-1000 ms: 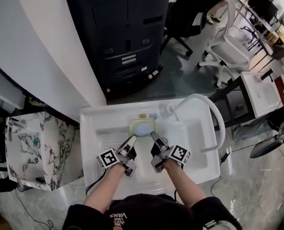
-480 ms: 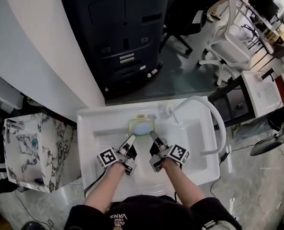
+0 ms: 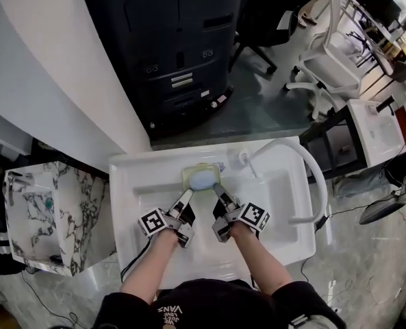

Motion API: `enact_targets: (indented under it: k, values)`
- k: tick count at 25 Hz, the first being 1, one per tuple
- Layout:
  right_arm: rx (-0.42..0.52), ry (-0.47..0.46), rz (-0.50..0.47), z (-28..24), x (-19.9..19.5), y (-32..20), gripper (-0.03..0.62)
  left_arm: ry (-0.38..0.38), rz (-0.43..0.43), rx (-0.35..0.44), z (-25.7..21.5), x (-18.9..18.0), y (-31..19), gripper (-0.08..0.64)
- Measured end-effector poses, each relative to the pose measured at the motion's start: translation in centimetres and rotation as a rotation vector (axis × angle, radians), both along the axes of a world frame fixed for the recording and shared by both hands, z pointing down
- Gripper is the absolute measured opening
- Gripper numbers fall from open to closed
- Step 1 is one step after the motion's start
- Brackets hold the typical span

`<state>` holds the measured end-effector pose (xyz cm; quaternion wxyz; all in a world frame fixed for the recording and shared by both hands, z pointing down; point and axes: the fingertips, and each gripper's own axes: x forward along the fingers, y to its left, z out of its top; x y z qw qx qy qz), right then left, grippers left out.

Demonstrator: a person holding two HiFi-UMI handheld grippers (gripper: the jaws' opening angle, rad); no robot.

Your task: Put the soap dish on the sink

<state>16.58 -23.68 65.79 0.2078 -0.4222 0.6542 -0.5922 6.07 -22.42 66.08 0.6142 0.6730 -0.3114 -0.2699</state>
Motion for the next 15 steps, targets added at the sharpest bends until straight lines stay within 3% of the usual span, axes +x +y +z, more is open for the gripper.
enact_targets:
  k: [15]
  values:
    - [0.015, -0.004, 0.032, -0.2, -0.4, -2.0, 0.080, 0.059, -0.042, 0.005, -0.2, -1.5, -1.8, 0.094]
